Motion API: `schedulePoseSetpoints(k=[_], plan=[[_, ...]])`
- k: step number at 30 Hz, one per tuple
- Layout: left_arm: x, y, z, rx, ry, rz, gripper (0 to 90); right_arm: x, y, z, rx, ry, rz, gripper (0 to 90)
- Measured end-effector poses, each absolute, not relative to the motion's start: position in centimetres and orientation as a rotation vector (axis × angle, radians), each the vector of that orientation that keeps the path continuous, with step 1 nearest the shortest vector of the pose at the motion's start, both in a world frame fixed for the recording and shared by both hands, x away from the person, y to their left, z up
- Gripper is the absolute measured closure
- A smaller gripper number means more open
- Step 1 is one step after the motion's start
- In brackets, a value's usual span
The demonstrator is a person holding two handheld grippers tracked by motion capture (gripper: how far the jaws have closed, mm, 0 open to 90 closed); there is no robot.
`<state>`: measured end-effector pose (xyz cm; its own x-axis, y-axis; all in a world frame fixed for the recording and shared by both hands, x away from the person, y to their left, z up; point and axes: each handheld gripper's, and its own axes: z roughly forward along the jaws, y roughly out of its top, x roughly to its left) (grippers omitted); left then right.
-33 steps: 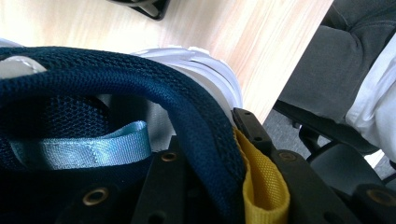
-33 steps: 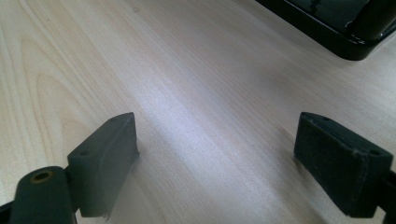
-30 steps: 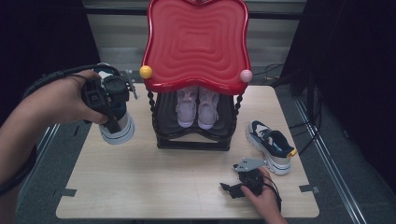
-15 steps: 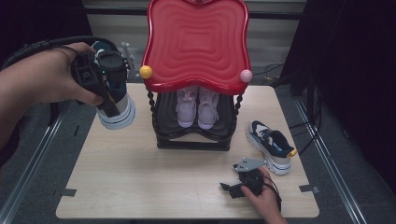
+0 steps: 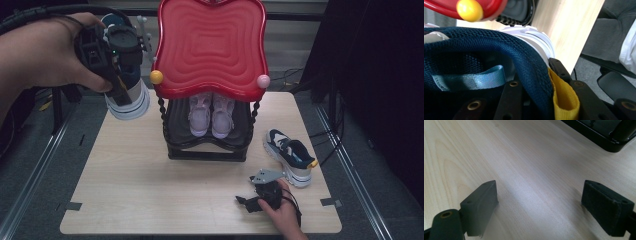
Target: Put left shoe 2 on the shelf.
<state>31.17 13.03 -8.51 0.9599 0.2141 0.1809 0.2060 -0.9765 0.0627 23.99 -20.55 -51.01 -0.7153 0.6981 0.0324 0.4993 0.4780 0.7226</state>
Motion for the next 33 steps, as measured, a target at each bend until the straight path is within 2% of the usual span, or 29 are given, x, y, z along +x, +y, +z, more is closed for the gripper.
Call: schedulePoseSetpoints(k=[14,33], plan=[[31.7,9.3,-6.9,3.058,0.182,0.433,74.1,24.0,-20.6,-51.0,1.021,2.460,1.073,13.1],[33.8,4.2,-7.8,3.033,0.020,0.473,73.4,24.0,-20.6,-51.0,1.021,2.461,1.073,13.1]])
